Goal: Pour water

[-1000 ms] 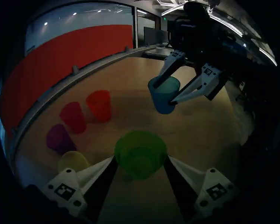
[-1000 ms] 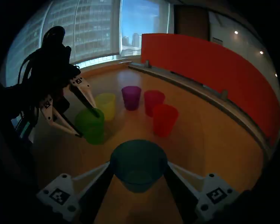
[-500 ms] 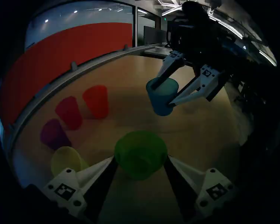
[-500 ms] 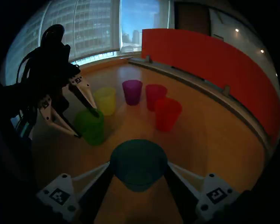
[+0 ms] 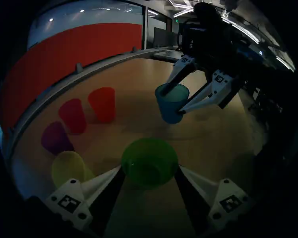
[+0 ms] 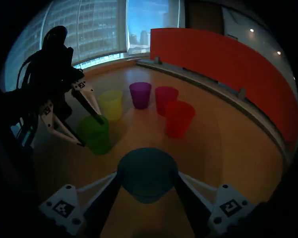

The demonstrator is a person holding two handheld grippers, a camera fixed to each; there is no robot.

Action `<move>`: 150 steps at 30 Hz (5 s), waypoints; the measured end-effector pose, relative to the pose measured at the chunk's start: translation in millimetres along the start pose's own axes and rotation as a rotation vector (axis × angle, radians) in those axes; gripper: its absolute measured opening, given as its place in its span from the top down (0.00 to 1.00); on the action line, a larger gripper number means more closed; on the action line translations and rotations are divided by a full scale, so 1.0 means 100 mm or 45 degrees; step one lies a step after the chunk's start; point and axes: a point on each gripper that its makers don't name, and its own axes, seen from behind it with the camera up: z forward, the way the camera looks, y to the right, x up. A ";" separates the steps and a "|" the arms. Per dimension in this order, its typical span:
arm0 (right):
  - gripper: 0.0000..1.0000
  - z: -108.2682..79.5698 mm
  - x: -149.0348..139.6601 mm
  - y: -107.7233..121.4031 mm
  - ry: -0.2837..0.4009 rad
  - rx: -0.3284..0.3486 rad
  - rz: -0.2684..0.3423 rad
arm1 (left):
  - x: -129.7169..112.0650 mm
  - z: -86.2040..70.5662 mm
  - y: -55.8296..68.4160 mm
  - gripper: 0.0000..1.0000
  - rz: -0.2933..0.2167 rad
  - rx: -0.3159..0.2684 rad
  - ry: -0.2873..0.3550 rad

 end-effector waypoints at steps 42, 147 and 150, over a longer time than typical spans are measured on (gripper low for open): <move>0.00 0.09 -0.26 -0.12 -0.062 0.014 0.006 | -0.04 -0.02 0.01 0.14 -0.010 0.001 -0.020; 0.00 -1.49 0.05 1.01 0.585 -0.924 0.363 | -0.20 -1.93 -1.14 0.01 -0.460 1.019 0.647; 0.00 -1.58 0.13 1.00 0.644 -0.957 0.344 | -0.12 -2.01 -1.14 0.01 -0.443 1.039 0.691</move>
